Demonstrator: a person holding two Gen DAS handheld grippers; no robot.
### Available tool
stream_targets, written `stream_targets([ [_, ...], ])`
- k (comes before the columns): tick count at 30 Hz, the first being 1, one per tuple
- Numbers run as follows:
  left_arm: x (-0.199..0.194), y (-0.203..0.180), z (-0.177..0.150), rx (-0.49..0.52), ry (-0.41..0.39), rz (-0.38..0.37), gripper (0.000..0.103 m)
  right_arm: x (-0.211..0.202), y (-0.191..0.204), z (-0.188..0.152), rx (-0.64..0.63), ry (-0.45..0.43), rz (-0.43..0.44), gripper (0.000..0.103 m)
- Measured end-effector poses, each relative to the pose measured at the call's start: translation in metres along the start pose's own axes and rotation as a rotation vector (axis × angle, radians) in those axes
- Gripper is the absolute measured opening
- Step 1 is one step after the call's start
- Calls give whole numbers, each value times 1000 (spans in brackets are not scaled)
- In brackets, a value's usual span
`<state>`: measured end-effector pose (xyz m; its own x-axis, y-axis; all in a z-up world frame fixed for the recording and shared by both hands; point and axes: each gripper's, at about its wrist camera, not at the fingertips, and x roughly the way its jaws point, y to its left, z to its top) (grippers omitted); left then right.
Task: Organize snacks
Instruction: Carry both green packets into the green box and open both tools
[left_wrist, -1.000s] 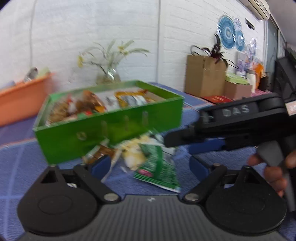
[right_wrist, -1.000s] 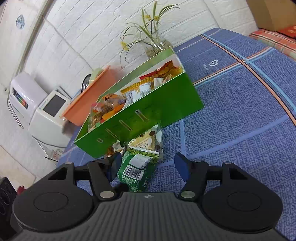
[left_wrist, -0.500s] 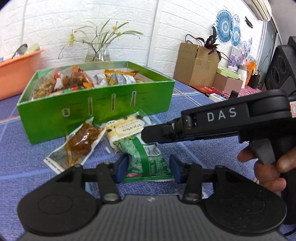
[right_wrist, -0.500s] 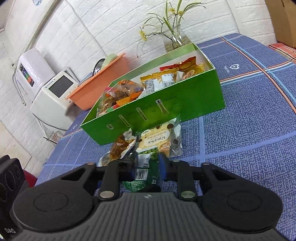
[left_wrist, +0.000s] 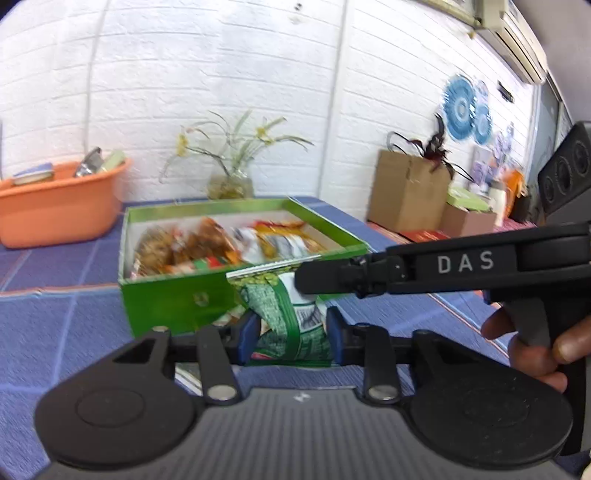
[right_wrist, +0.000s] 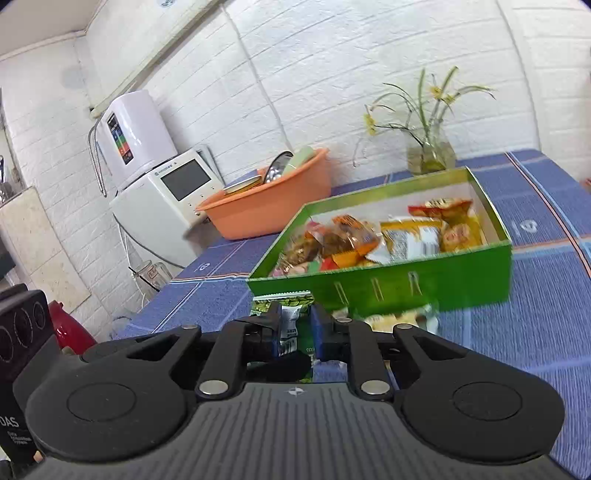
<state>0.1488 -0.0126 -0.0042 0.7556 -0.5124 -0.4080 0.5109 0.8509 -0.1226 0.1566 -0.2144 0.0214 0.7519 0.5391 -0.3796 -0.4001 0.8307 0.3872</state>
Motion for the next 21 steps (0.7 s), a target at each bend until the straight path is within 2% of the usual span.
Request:
stream_targets([
  [7,19,17,35,21,-77,63,28,26,1,41,-30,-64,15,25],
  [12,43,34,62,14,-98,62,28,41,0,60,-103,-130,-24,24],
  [17,71,42,79,30,-86,55,28,57,-14,69,-114,-172,-65,24],
  [21,98,43,77,34,-67,77,28,73,-31,63,-81,-196,-97,22],
])
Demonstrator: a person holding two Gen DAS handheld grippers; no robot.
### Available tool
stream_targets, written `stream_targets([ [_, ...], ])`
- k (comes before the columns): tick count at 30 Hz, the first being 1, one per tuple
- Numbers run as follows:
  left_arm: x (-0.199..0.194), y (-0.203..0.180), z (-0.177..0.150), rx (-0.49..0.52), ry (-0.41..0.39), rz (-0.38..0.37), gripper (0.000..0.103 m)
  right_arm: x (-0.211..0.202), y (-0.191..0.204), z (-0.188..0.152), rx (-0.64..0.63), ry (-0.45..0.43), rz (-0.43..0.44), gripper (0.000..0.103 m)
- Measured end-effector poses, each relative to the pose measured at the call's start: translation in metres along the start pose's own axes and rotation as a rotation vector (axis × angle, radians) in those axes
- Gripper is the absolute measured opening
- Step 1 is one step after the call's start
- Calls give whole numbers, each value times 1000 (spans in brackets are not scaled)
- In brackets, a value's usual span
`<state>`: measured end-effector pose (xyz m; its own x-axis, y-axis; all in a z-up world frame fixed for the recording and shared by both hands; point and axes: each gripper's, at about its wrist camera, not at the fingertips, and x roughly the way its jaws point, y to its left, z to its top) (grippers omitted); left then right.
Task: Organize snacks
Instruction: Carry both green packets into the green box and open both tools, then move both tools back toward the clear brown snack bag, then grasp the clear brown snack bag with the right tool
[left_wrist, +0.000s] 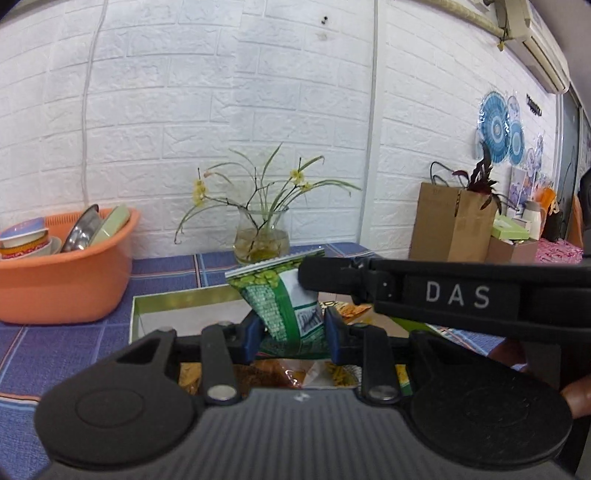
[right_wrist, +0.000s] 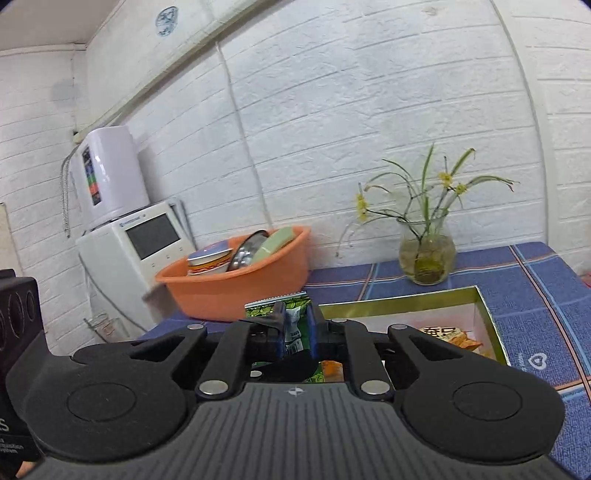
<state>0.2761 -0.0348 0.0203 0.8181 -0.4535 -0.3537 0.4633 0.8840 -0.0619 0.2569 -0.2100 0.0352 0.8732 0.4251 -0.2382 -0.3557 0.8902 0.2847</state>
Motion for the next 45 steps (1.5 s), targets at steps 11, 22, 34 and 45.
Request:
stream_targets([
  [11,10,11,-15,-8,18,60,50,-11,-22,-10,24,-82,-77,103],
  [22,-64,30,-39,-98,-56,134,69,-64,-23,-33,170,-92,-16,103],
  [34,-74,15,-102,-9,101,65,75,-52,-8,-78,235,180,111,103],
  [45,-45,27,-109,-76,256,-55,103,-7,-10,-90,473,417,83,103],
])
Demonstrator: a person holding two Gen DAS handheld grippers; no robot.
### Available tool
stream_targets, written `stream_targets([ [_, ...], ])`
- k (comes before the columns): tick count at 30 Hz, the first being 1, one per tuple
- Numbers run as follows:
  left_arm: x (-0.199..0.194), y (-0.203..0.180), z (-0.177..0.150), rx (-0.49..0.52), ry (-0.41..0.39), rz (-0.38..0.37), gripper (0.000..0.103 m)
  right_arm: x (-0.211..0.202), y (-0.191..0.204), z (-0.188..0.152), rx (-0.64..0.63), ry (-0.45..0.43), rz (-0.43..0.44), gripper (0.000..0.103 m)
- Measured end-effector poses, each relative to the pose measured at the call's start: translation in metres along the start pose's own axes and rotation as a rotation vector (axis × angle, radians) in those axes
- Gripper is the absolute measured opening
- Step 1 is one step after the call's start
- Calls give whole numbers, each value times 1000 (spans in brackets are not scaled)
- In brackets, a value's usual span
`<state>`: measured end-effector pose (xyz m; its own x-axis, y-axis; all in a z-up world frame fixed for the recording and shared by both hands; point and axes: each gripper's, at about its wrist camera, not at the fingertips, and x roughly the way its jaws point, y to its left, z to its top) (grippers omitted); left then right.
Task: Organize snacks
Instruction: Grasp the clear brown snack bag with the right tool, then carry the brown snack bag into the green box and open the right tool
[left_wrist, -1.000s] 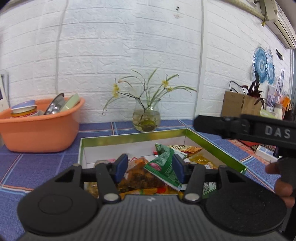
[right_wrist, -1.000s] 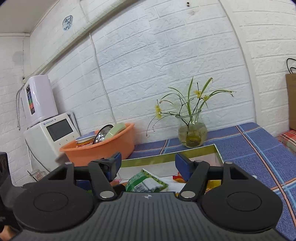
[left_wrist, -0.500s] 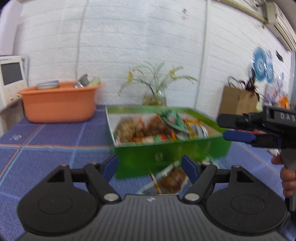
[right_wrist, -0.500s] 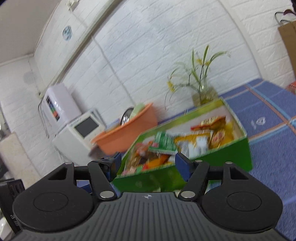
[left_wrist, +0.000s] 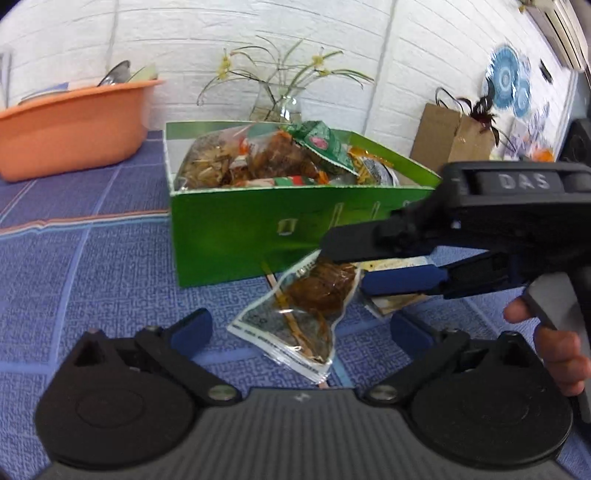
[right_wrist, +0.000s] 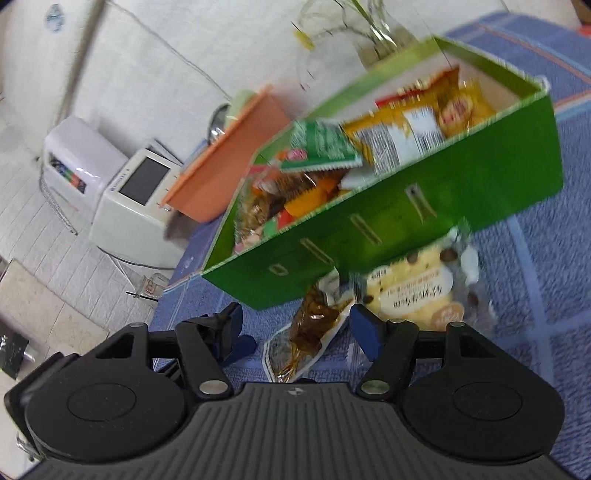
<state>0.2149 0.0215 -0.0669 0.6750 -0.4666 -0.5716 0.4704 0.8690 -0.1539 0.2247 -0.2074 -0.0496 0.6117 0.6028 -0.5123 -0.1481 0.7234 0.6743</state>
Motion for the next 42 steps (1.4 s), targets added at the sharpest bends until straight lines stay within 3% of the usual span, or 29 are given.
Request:
stream_targets([
  [5,7,-12,2,92,31,-4,103,7,8,-1,-27,7,-22,103],
  [10,1,-10,-2,76,22,-56,95,11,25,-6,-233,30,-60,103],
  [11,-2,-12,-3,88,22,-57,89,11,28,-7,-261,37,-77,99],
  [12,-4,-15,-4,101,22,-50,86,9,29,-8,-275,37,-108,77],
  [13,-7,-16,-6,108,20,-53,68,7,27,-7,-277,38,-110,67],
  [14,-10,-17,-7,101,20,-60,53,5,24,-6,-267,43,-99,66],
  [16,-13,-15,-6,77,19,-95,47,2,17,-5,-236,53,-78,63],
  [23,-14,-18,-6,56,14,-87,45,3,10,-6,-173,45,-44,62],
  [32,-22,-20,-6,54,1,-92,42,-6,37,-19,-379,-22,-45,53],
  [42,-48,-30,-2,84,-92,-84,42,-33,45,-16,-356,-90,34,50],
])
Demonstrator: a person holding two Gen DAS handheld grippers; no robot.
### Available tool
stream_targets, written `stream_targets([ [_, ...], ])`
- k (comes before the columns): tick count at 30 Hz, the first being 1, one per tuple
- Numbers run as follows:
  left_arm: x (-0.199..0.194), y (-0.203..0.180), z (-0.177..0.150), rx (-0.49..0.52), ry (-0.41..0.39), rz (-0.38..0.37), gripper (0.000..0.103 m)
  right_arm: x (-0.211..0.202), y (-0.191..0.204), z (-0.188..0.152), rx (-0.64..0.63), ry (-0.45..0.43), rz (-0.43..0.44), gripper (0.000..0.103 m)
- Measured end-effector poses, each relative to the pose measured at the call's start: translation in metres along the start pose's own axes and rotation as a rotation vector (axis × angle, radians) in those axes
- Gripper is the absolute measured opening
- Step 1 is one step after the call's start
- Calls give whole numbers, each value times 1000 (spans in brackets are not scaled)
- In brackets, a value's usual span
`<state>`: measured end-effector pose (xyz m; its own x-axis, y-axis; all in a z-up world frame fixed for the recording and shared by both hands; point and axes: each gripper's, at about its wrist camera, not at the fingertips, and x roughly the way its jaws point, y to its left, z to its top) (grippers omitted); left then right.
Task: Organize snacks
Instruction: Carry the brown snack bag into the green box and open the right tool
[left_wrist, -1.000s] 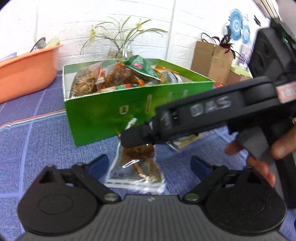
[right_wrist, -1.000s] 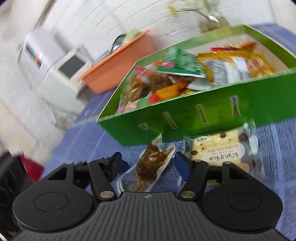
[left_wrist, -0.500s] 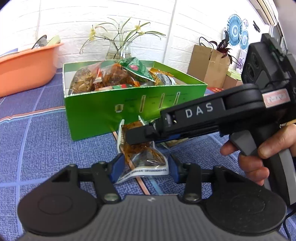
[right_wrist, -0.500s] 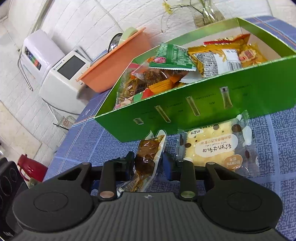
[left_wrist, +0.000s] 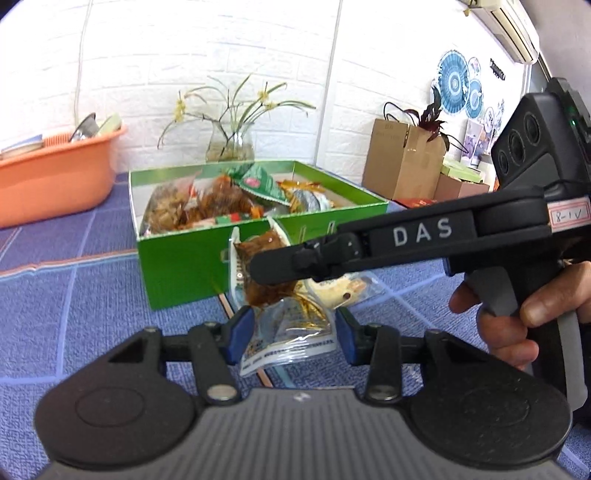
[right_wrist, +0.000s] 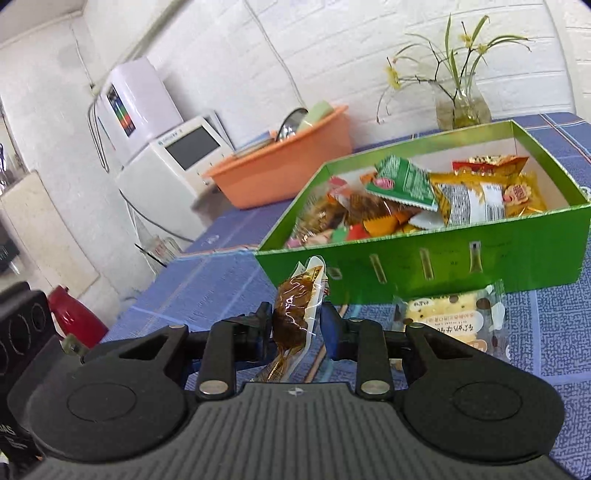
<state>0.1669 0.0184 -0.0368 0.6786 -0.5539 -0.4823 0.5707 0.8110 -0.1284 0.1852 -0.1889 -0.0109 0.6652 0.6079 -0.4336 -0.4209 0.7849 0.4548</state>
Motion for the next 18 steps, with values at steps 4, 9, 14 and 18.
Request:
stream_targets([
  [4,-3,0,3,-4,-3,5,39,-4,4,4,21,-22,22,45],
  [9,-6,0,11,3,-16,14,39,-6,6,8,1,-56,30,44],
  [14,-4,0,33,33,-62,35,39,-6,9,31,-34,-104,35,44],
  [18,-2,3,60,42,-128,43,39,-11,5,58,-34,-176,48,44],
])
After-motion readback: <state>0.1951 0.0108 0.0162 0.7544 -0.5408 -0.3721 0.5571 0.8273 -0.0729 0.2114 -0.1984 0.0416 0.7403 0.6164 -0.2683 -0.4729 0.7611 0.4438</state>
